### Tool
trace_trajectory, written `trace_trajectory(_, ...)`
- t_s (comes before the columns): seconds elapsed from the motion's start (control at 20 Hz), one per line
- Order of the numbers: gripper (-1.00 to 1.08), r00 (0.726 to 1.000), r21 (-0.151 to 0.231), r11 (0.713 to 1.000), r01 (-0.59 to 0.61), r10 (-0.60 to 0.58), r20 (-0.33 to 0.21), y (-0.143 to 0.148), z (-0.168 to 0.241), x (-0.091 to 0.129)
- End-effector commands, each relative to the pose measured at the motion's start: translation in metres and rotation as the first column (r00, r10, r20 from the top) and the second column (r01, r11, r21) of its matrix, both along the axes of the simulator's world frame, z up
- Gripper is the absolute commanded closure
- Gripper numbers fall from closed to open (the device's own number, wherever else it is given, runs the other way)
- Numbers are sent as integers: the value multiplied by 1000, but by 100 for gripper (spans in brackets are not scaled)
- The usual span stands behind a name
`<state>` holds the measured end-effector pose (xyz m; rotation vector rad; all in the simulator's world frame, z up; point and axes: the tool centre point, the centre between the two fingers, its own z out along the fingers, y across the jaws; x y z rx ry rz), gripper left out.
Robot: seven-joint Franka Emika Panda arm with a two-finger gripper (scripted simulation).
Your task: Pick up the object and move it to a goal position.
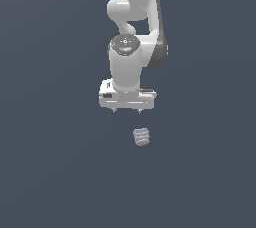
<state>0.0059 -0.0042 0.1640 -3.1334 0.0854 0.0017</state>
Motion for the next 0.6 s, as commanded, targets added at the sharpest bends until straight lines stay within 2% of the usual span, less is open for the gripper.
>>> trace_trajectory(0.0,-92,1000,0,1000,0,0,0,0,0,0)
trace_trajectory(0.55,-92,1000,34,999,-5,5,1,27,6,5)
